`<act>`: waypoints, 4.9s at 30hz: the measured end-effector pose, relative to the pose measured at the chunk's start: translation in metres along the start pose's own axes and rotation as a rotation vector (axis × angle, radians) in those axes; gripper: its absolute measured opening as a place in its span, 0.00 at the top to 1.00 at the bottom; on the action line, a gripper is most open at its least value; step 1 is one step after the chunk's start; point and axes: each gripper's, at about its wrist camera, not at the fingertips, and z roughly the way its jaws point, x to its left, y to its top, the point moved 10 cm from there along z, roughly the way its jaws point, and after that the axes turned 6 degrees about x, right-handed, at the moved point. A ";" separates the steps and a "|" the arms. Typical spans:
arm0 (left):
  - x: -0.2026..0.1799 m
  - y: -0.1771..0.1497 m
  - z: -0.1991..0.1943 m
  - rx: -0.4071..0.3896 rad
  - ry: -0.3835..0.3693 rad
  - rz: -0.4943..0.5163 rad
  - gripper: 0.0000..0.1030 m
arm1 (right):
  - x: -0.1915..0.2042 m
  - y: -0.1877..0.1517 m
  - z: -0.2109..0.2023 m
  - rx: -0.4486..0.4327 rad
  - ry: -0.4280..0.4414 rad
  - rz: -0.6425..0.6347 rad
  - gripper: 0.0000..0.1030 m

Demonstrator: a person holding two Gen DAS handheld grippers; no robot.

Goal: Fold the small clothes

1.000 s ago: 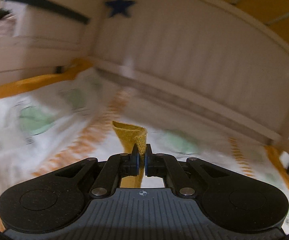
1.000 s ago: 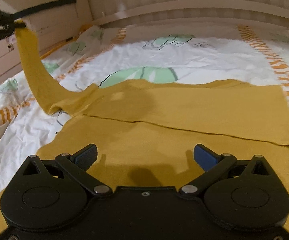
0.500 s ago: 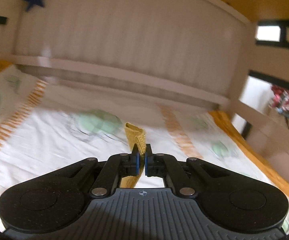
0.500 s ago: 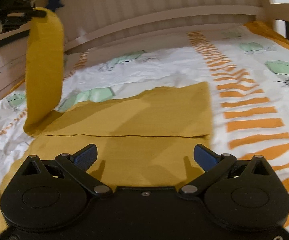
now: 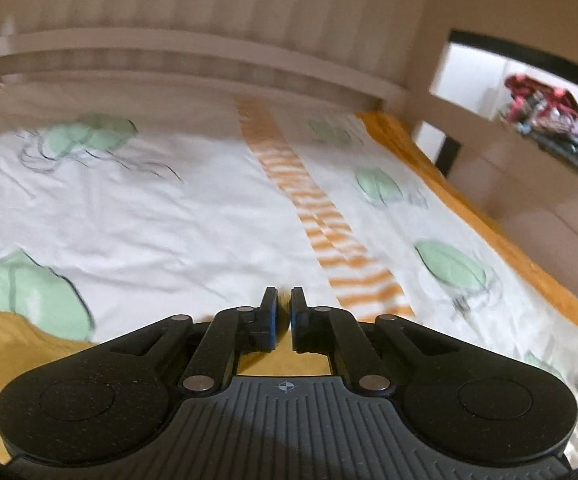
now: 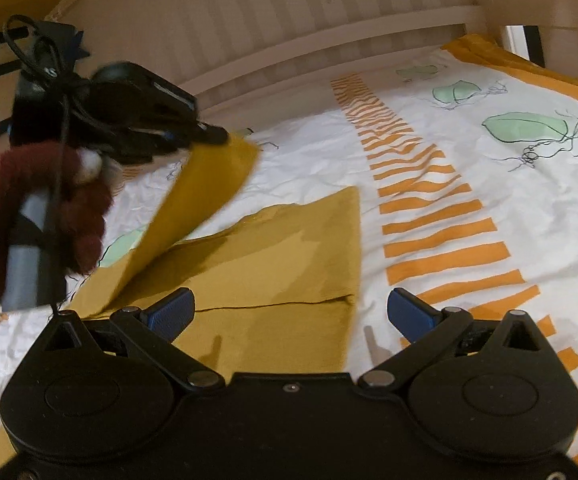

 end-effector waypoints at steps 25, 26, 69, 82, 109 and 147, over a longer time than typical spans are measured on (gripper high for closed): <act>0.205 -0.085 -0.092 0.065 0.382 -0.090 0.60 | 0.015 -0.012 0.011 -0.019 0.014 -0.091 0.00; 0.216 -0.092 -0.095 0.072 0.397 -0.104 0.60 | 0.017 -0.013 0.013 -0.015 0.015 -0.097 0.00; 0.262 -0.171 -0.104 0.014 0.428 -0.155 0.55 | 0.032 0.046 0.106 0.110 -0.121 -0.118 0.88; 0.261 -0.171 -0.104 0.011 0.426 -0.158 0.55 | 0.009 0.050 0.108 0.120 -0.127 -0.100 0.24; 0.260 -0.170 -0.105 0.008 0.431 -0.154 0.55 | -0.023 0.088 0.136 0.000 -0.241 -0.253 0.87; 0.185 -0.286 -0.248 0.336 0.186 -0.156 0.54 | 0.034 -0.091 -0.130 0.246 0.010 0.014 0.04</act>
